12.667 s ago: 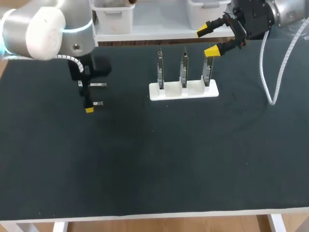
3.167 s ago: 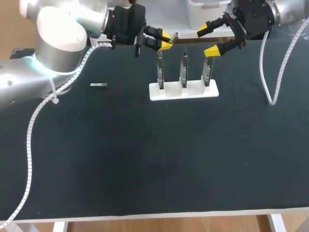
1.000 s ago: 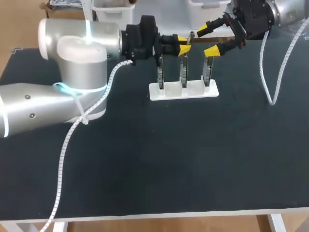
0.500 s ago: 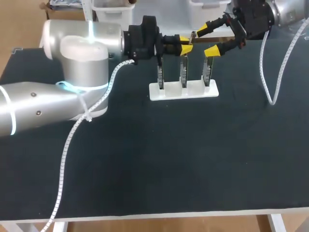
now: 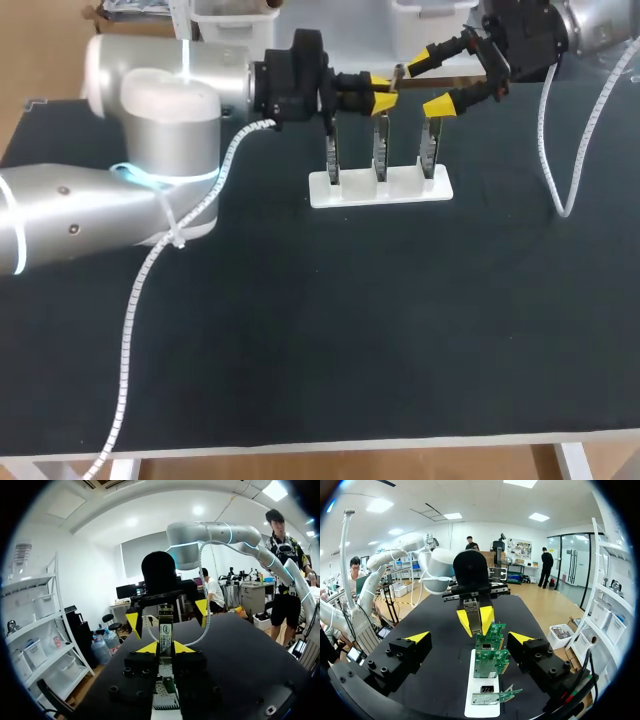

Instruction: Pick up the optical module with the left hand, and insert it into the network port with the right hand.

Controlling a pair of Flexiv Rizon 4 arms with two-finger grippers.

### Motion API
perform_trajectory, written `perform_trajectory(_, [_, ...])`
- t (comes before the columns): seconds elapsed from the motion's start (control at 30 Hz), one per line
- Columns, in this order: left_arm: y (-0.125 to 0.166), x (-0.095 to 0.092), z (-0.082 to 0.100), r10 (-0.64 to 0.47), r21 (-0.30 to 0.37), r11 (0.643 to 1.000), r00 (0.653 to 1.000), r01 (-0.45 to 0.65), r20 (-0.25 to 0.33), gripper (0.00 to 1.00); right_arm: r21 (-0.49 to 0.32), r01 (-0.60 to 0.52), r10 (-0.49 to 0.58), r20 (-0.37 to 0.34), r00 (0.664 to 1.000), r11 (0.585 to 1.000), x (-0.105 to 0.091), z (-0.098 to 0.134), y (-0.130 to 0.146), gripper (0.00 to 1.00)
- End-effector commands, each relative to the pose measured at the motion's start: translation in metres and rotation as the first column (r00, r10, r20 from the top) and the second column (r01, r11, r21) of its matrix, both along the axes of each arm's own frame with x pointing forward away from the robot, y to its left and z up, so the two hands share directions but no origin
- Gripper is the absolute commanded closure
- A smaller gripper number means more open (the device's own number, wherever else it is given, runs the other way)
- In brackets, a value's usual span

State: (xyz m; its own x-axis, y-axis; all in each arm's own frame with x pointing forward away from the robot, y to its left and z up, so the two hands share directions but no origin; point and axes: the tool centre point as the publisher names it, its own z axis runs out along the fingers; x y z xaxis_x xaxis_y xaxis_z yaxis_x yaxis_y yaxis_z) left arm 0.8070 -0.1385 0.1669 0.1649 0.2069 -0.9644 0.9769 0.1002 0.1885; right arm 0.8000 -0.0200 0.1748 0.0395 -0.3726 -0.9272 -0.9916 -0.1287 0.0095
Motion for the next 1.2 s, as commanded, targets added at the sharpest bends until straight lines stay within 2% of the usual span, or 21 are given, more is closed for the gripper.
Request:
perform_trajectory(0.03, [0.001,-0.006,-0.002,0.013,-0.007,1.000,1.000,-0.013,0.005,1.00,0.000,0.005,-0.005,0.004,1.000,1.000,-0.003,0.000,0.000,0.00])
perform_trajectory(0.37, [-0.001,0.002,-0.008,-0.021,-0.037,0.999,1.000,0.021,0.003,1.00,0.000,0.005,-0.005,0.004,1.000,1.000,-0.003,0.000,0.000,0.00])
perform_trajectory(1.2, [-0.005,0.002,0.000,-0.036,-0.016,0.999,0.999,0.036,-0.009,1.00,0.000,0.005,-0.005,0.004,1.000,1.000,-0.003,0.000,0.000,0.00])
